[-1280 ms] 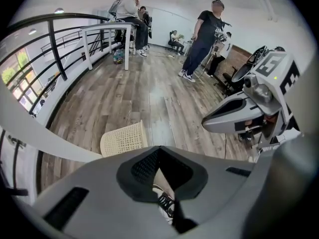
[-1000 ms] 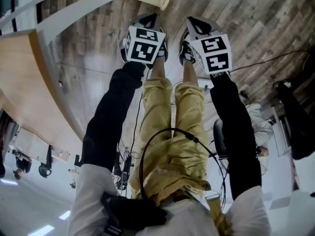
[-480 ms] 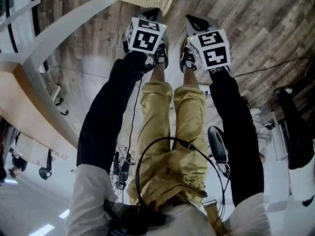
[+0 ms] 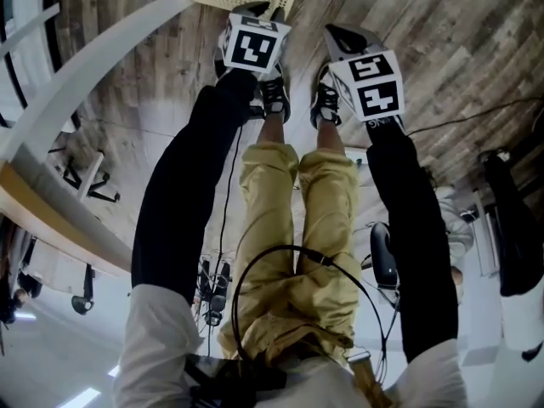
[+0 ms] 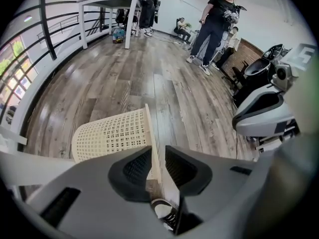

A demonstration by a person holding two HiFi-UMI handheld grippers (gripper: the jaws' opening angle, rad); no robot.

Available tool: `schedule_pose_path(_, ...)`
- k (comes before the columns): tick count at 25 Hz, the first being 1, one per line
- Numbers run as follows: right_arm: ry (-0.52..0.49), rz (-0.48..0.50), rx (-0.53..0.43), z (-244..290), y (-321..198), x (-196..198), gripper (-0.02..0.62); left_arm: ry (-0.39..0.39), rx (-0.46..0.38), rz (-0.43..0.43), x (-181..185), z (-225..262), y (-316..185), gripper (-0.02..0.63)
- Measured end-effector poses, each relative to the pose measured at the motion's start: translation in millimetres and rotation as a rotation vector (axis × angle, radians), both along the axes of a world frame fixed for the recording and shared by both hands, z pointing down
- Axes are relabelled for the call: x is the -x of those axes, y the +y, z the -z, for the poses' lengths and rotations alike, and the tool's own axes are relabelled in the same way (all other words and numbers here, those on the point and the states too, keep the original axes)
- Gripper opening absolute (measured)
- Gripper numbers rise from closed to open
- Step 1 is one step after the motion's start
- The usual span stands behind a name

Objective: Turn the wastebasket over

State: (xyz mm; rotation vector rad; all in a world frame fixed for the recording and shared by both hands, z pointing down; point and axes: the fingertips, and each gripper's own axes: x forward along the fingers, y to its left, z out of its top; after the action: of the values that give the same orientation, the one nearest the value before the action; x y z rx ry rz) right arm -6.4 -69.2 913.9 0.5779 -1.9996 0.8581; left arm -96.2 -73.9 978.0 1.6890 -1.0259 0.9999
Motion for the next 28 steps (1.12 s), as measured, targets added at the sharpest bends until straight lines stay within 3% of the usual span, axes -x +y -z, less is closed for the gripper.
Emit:
schedule_pose_path(14,-0.011,-0.063,0.02,-23,4,-13,0.02,-0.034,0.042,0.029,-3,-42,0,0.075)
schedule_pose_path(18,-0.004,-0.074,0.019,-23,4,-23,0.02,-0.036,0.032,0.04,-4,-43,-1,0.034)
schedule_pose_path(23,0.005,-0.079,0.014,-19,3,-36,0.02,-0.006,0.064,0.11,-2,-42,-2,0.021)
schedule_pose_path(28,0.017,-0.097,0.014,-16,6,-49,0.02,0.084,0.055,0.112,-21,-22,-3,0.02)
